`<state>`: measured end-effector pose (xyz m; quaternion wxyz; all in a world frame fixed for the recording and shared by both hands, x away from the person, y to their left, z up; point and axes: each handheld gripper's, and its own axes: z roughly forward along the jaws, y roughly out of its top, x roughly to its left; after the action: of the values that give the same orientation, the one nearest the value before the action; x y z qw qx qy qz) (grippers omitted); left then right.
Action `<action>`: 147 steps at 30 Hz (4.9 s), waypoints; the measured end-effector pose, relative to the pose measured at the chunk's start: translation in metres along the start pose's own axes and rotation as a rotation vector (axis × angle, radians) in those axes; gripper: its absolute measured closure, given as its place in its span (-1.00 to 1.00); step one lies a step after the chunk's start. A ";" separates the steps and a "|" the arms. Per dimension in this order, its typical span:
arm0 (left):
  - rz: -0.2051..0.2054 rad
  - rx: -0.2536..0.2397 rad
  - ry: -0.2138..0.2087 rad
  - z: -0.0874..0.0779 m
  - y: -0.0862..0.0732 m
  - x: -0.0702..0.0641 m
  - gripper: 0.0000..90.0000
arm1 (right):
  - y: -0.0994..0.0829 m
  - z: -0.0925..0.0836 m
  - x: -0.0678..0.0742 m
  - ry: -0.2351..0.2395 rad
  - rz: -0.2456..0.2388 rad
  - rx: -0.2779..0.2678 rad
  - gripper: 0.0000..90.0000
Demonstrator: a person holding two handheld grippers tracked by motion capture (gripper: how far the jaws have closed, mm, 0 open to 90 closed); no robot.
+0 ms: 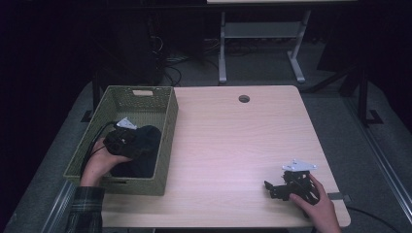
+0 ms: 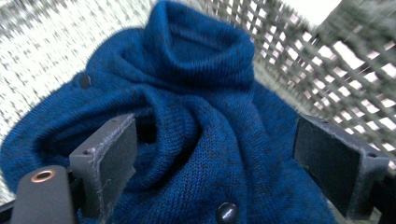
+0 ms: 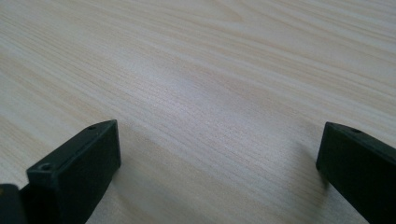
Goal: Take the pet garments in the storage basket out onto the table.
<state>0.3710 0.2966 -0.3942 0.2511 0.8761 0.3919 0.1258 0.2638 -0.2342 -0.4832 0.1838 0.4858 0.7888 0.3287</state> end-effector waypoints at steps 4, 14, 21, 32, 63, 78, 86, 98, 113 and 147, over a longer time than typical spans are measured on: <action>0.013 0.048 -0.024 0.015 -0.002 -0.003 -0.70 | 0.000 0.000 0.000 0.000 0.000 0.000 -1.00; 0.014 0.157 -0.033 0.033 -0.006 -0.003 -0.67 | 0.000 0.000 0.000 0.000 0.000 0.000 -1.00; -0.008 0.180 -0.038 0.031 -0.006 -0.001 -0.13 | 0.000 0.000 0.000 0.000 0.000 0.000 -1.00; -0.087 0.145 -0.083 0.020 -0.005 0.007 0.53 | 0.000 0.000 0.000 0.000 0.000 0.000 -1.00; -0.235 -0.353 -0.164 -0.053 -0.006 0.031 0.57 | 0.000 0.000 0.000 0.000 0.000 0.000 -1.00; -0.183 -0.451 -0.170 -0.083 0.015 0.024 0.56 | 0.000 0.000 0.000 0.002 -0.002 0.000 -1.00; -0.143 -0.475 -0.182 -0.093 0.032 0.017 0.56 | 0.000 0.000 0.000 0.002 -0.002 0.000 -1.00; -0.087 -0.505 -0.200 -0.099 0.061 0.001 0.56 | 0.000 0.000 0.000 0.002 -0.001 0.000 -1.00; -0.011 -0.511 -0.243 -0.091 0.102 -0.030 0.56 | 0.000 0.000 0.000 0.003 -0.003 -0.001 -1.00; 0.130 -0.469 -0.314 -0.025 0.173 -0.111 0.56 | 0.000 0.000 0.000 0.002 0.001 0.002 -1.00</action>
<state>0.3953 0.1240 -0.2827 0.4957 0.8261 0.2517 0.0916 0.2640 -0.2343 -0.4830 0.1825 0.4859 0.7890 0.3287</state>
